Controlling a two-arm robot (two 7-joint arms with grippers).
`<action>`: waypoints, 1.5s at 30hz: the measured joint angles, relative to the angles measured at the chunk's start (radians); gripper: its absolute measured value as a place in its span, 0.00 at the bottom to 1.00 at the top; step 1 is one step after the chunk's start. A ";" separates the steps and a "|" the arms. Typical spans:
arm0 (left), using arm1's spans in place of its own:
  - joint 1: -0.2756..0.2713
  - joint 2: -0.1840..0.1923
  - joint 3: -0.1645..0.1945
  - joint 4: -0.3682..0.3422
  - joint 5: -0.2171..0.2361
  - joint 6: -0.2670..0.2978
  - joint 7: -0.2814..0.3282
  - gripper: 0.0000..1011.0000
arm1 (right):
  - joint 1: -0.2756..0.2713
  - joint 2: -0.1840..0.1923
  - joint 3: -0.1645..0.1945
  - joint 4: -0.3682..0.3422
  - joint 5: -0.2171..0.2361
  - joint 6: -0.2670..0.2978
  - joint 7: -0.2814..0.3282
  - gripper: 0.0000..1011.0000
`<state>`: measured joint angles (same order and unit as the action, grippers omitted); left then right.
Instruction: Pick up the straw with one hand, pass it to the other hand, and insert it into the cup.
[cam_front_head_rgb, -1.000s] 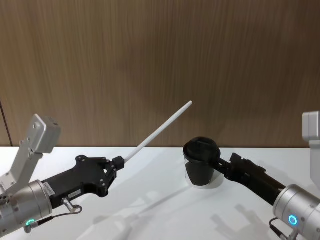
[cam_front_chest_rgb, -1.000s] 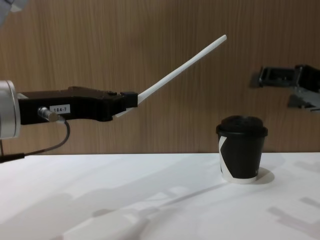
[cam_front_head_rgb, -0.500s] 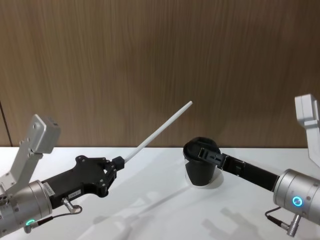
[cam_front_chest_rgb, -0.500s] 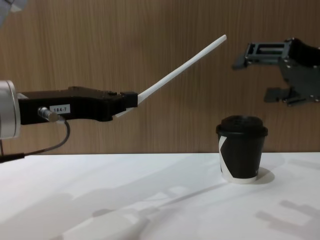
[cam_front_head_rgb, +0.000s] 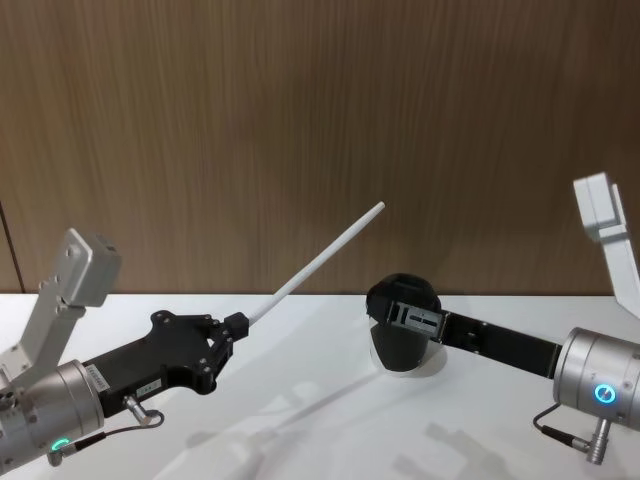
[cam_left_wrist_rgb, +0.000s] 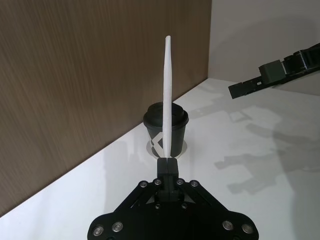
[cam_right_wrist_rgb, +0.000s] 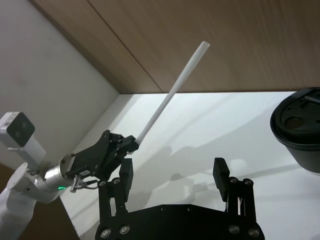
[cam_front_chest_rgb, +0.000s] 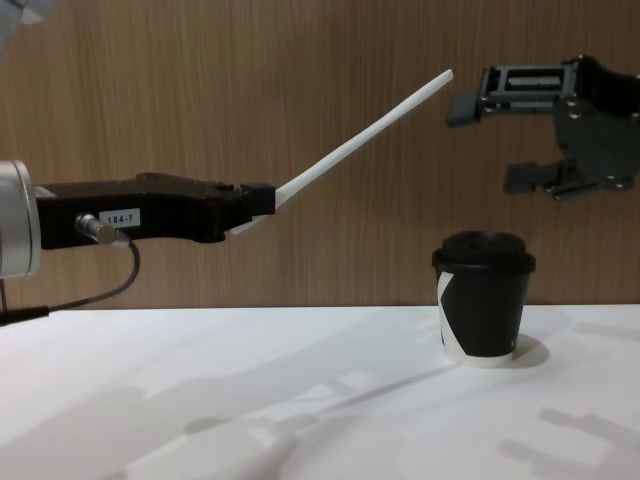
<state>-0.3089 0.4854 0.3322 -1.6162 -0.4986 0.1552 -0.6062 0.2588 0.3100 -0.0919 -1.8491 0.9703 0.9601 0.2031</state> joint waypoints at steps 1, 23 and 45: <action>0.000 0.000 0.000 0.000 0.000 0.000 0.000 0.00 | 0.008 0.015 -0.009 0.007 0.000 0.000 0.019 0.99; 0.000 0.000 0.000 0.000 0.000 0.000 0.000 0.00 | 0.113 0.053 -0.063 0.100 0.006 -0.013 0.088 0.99; 0.000 0.000 0.000 0.000 0.000 0.000 0.000 0.00 | 0.178 -0.070 -0.068 0.205 -0.009 -0.060 -0.087 0.99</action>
<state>-0.3088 0.4854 0.3322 -1.6162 -0.4986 0.1552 -0.6062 0.4367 0.2400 -0.1598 -1.6440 0.9611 0.9005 0.1160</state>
